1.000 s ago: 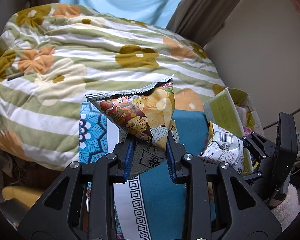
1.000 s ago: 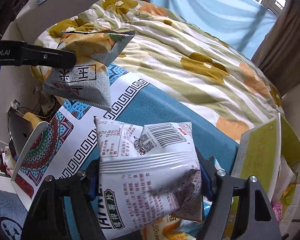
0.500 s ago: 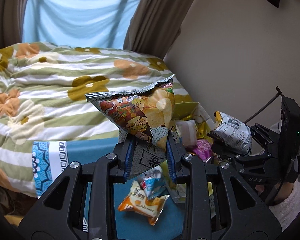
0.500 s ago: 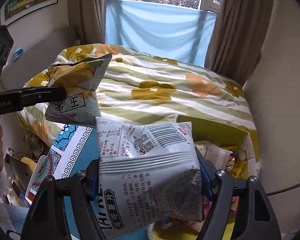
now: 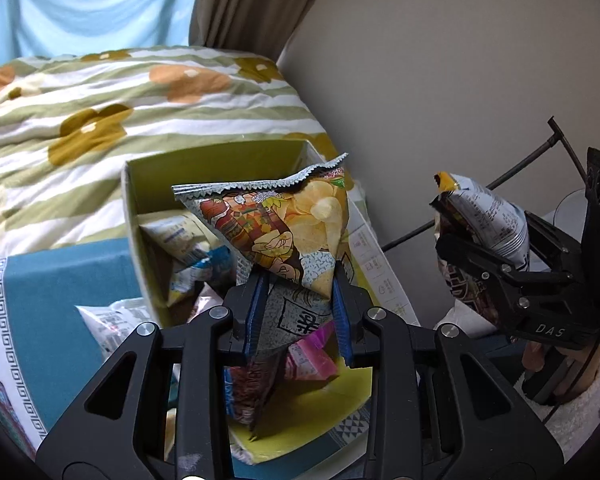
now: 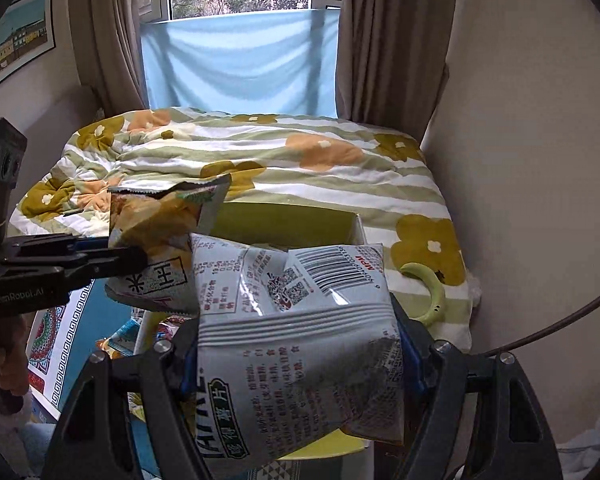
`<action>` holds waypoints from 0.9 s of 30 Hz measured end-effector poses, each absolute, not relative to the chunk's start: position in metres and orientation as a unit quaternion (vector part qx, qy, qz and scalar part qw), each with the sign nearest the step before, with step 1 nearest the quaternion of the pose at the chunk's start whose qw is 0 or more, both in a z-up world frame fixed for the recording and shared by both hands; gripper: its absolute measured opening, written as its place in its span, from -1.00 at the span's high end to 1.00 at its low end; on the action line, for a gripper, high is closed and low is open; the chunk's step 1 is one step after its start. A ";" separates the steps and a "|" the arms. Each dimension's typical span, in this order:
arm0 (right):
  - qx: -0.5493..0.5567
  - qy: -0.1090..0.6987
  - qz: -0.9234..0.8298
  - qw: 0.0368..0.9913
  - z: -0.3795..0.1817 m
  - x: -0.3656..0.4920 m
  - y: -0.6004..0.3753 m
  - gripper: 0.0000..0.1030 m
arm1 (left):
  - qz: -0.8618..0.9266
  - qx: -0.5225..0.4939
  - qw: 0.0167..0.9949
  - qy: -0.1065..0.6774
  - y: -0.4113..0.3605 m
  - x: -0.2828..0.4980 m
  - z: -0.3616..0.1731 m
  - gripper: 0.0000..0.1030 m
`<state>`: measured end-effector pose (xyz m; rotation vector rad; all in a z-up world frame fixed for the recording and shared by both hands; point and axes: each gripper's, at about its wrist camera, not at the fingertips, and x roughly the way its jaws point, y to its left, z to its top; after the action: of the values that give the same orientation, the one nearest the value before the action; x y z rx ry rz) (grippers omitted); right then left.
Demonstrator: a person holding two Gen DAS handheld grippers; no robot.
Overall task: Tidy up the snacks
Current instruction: 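Carry both bags over the box while the left tool releases the chip bag inside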
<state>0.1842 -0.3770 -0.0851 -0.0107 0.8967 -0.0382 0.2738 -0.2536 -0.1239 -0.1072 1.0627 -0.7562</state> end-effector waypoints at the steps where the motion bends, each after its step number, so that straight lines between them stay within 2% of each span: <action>1: -0.003 0.435 -0.017 0.900 -0.087 0.184 -0.384 -0.39 | -0.345 -0.048 0.791 0.503 -0.263 0.272 -0.132 0.49; 4: 0.002 0.444 -0.007 0.896 -0.095 0.186 -0.400 -0.39 | -0.311 -0.025 0.795 0.520 -0.279 0.264 -0.148 0.32; 5: 0.002 0.447 -0.002 0.895 -0.098 0.187 -0.402 -0.39 | -0.297 -0.015 0.799 0.523 -0.281 0.262 -0.152 0.12; 6: 0.002 0.449 0.004 0.893 -0.102 0.189 -0.404 -0.39 | -0.283 -0.005 0.805 0.522 -0.281 0.259 -0.154 -0.30; 7: 0.002 0.451 0.010 0.892 -0.105 0.192 -0.407 -0.39 | -0.269 0.001 0.813 0.517 -0.279 0.256 -0.154 -0.54; 8: 0.004 0.453 0.016 0.891 -0.107 0.193 -0.408 -0.39 | -0.260 -0.002 0.822 0.507 -0.271 0.256 -0.153 -0.87; 9: 0.007 0.454 0.022 0.891 -0.110 0.196 -0.409 -0.39 | -0.254 -0.009 0.829 0.498 -0.263 0.255 -0.149 -0.94; 17: 0.033 0.454 0.057 0.888 -0.117 0.217 -0.412 -0.39 | -0.215 0.005 0.864 0.455 -0.227 0.251 -0.116 -0.94; 27: 0.049 0.464 0.075 0.881 -0.129 0.265 -0.395 -0.44 | -0.182 0.012 0.877 0.445 -0.201 0.249 -0.111 -0.94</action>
<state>0.2651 -0.3949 -0.1290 0.1030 0.9676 0.1553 0.2489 -0.2011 -0.1113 0.0240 0.9290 -0.3806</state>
